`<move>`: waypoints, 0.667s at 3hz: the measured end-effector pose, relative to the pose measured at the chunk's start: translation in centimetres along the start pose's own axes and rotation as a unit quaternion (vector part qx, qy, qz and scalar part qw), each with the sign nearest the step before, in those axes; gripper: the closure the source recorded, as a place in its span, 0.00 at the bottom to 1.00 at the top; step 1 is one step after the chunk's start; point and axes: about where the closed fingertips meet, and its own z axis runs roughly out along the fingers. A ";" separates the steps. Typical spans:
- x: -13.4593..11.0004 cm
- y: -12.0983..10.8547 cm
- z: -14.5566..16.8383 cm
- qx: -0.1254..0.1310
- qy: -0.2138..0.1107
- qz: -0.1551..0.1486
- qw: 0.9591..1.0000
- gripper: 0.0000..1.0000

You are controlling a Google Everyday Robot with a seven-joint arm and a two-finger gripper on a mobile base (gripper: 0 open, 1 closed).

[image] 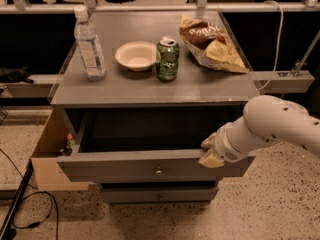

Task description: Open top drawer

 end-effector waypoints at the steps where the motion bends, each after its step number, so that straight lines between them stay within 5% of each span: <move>1: 0.0 0.0 0.0 0.000 0.000 0.000 1.000 1.00; 2: 0.0 0.0 0.0 0.000 0.000 0.000 1.000 0.83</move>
Offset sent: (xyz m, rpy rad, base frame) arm 0.0000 0.0000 0.0000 0.0000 0.0000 0.0000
